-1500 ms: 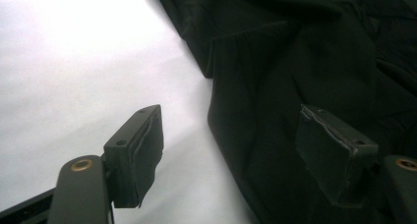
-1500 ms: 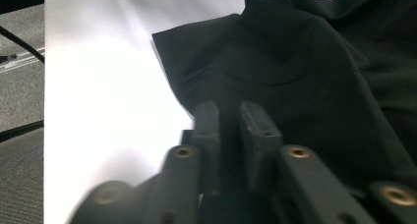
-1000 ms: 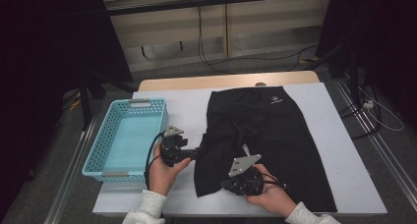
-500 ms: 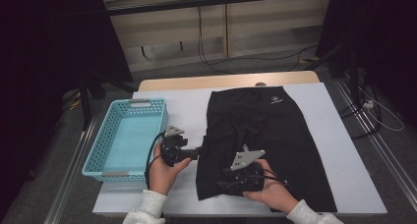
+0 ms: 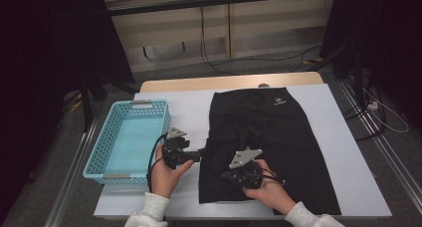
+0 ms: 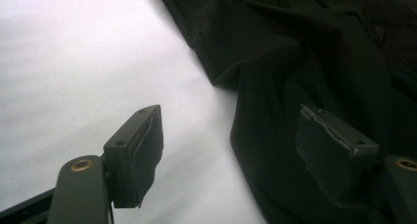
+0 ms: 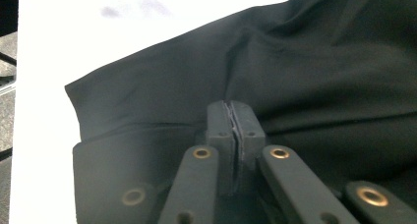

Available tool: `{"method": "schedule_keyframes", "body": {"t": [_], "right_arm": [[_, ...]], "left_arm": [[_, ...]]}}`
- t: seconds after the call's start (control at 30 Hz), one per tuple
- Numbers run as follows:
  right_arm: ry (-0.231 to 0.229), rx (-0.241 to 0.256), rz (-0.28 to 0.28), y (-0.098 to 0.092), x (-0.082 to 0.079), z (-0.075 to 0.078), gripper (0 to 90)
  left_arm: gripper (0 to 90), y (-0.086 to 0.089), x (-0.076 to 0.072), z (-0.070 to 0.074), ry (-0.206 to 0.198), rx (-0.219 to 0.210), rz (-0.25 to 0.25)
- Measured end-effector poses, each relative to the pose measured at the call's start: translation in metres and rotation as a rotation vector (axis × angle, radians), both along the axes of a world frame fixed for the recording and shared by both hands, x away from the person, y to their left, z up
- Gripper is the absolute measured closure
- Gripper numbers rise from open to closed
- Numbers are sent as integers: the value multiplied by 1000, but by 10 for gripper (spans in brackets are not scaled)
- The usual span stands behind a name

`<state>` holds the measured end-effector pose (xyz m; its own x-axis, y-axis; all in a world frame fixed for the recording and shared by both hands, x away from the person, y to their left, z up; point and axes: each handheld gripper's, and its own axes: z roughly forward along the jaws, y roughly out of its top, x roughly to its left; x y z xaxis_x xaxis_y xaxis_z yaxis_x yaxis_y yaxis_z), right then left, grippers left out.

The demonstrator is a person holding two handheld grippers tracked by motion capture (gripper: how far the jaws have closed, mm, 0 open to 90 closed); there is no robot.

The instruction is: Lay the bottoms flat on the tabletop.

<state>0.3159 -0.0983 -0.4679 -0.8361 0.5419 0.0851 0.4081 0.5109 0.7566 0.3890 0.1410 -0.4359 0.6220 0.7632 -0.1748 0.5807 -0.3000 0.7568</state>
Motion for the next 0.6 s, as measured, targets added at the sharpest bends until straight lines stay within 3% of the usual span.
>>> {"method": "schedule_keyframes", "body": {"t": [0.37,0.6], "right_arm": [[36,-17,72,-4,-13,6,896],[62,-12,82,-13,-13,7,896]], "left_arm": [[258,-5,7,-2,14,-6,9],[271,-13,23,-8,40,-9,26]]}}
